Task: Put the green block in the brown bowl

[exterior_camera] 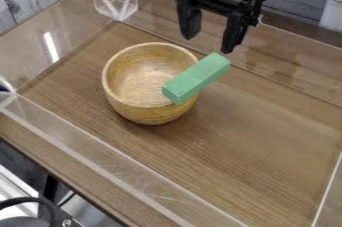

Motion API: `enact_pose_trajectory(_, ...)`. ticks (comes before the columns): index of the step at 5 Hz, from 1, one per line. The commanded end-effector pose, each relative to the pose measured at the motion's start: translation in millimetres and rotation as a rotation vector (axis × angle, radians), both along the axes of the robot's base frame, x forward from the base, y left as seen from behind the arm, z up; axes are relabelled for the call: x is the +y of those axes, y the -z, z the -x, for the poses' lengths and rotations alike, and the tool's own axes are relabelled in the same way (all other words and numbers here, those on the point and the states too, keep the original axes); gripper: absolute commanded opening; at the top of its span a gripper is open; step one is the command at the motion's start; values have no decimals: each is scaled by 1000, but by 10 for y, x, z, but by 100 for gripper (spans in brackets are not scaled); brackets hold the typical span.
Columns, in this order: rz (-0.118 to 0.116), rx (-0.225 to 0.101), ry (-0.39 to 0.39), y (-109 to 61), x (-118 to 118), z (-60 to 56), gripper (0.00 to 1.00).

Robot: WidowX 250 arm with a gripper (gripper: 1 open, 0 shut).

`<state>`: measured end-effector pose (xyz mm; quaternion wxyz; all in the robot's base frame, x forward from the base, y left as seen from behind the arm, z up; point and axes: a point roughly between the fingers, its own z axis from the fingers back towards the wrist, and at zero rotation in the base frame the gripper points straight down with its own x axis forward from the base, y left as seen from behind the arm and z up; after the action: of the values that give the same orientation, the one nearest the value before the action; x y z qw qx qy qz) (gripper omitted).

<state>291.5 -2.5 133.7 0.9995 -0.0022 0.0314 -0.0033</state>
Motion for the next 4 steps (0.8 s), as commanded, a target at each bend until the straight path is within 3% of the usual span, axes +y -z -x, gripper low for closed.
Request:
enact_pose_trajectory(1, -3, 3, -44, -22, 247, 98, 100)
enact_pose_trajectory(2, -4, -16, -145, -65, 652, 293, 100)
enact_pose_trajectory(4, -15, -67, -258, -206, 1490, 529, 100)
